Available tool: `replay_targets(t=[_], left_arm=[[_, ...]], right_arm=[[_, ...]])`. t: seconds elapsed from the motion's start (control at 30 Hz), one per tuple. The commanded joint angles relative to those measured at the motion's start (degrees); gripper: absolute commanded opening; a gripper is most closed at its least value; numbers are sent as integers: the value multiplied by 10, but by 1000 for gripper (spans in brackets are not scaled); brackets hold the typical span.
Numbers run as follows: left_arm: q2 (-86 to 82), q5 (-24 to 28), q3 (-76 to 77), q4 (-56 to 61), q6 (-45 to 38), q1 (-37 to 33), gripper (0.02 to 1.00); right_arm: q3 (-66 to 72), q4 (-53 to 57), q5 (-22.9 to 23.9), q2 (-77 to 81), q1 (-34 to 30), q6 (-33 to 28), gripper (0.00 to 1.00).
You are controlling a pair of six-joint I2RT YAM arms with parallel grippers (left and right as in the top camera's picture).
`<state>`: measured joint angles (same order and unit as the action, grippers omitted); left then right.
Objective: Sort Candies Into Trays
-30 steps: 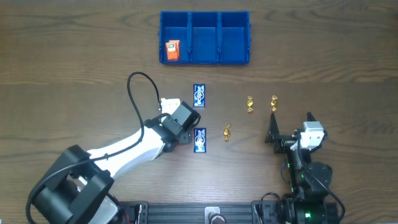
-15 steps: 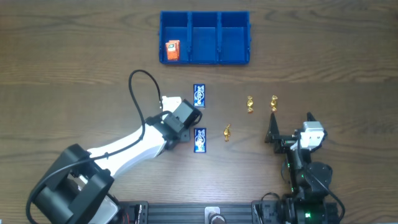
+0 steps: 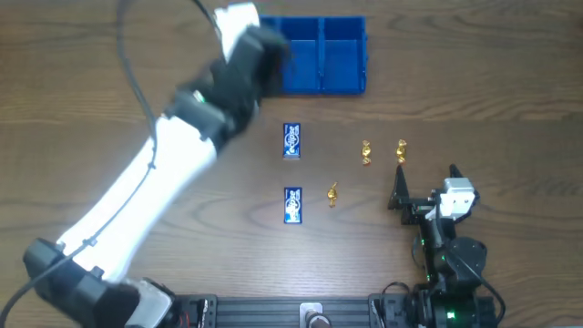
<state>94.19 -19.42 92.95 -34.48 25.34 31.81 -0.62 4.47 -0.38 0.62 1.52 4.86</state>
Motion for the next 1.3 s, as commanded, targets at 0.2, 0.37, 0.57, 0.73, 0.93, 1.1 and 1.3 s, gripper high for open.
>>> replay_targets(t=[0.2, 0.37, 0.57, 0.73, 0.93, 1.1, 1.3], left_arm=[[206, 61, 121, 0, -60, -68, 318], [245, 77, 121, 9, -56, -77, 325], [254, 85, 121, 9, -52, -86, 340], [254, 90, 121, 9, -52, -93, 621], [227, 87, 121, 3, -66, -92, 798], [66, 70, 99, -3, -76, -92, 807], [-196, 60, -69, 126, -137, -108, 836]], right_arm=[[2, 3, 3, -3, 0, -9, 1000], [2, 3, 3, -3, 0, -9, 998], [2, 3, 3, -3, 0, -9, 998], [2, 3, 3, -3, 0, -9, 998], [2, 3, 3, -3, 0, -9, 998], [2, 3, 3, -3, 0, -9, 998], [2, 3, 3, -3, 0, -9, 998]])
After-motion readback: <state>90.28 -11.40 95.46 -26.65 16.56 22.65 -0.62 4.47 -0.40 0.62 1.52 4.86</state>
